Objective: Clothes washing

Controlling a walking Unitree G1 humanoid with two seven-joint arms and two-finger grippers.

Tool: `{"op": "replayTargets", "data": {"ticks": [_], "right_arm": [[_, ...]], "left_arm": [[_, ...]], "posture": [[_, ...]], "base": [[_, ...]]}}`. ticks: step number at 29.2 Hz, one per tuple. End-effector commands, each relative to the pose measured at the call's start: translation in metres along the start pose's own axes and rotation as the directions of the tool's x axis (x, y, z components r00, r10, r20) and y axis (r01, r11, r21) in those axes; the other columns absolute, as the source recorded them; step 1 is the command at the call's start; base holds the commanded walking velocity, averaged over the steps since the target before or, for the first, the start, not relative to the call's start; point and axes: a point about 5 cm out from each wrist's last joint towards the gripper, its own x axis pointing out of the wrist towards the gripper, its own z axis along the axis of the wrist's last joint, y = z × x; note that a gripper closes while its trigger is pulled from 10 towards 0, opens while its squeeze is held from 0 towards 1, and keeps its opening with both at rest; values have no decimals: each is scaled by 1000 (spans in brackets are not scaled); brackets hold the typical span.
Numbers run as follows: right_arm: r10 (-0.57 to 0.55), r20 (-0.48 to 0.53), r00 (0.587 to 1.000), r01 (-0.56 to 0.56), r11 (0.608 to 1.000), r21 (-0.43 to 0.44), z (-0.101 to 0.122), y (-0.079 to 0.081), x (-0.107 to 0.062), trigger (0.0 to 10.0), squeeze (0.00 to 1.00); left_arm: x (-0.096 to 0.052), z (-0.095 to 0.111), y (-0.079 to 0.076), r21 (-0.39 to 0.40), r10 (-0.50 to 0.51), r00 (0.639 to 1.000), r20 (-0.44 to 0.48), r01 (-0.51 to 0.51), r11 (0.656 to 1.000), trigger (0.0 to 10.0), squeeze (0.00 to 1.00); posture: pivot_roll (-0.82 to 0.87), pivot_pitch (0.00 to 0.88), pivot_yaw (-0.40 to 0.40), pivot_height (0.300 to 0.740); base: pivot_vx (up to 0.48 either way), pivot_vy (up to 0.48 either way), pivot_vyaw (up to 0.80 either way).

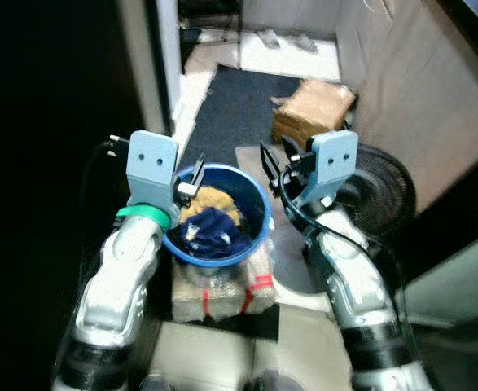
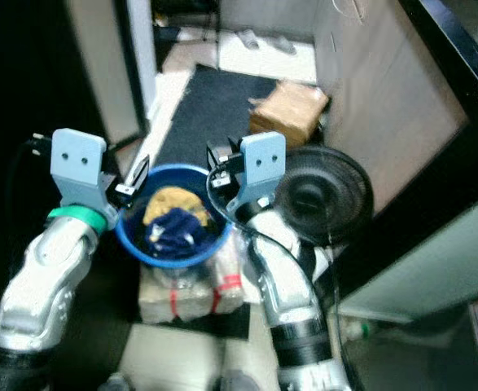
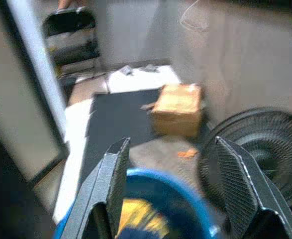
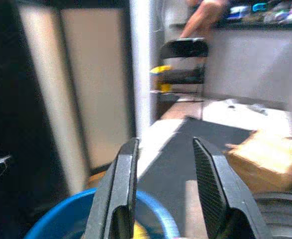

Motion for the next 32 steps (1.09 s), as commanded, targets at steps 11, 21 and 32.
{"op": "replayTargets", "data": {"ticks": [11, 21, 32], "right_arm": [[37, 1, 999, -37, 999, 22, -1, 7, 1, 10000, 0], [56, 3, 998, -56, 998, 25, 0, 10, 2, 10000, 0], [63, 3, 998, -63, 998, 29, 0, 10, 2, 10000, 0]], "left_arm": [[-3, -3, 4, 10, 19, 1000, -6, -19, 1000, 10000, 0], [-3, -4, 6, 5, 32, 999, -10, -32, 999, 10000, 0], [-5, -2, 6, -53, 32, 999, -2, -32, 998, 10000, 0]], "posture": [[39, 54, -8, 740], [41, 49, -12, 740], [42, 52, -13, 740]], "base": [[25, 0, 0], [391, 0, 0], [0, 377, 0]]}}
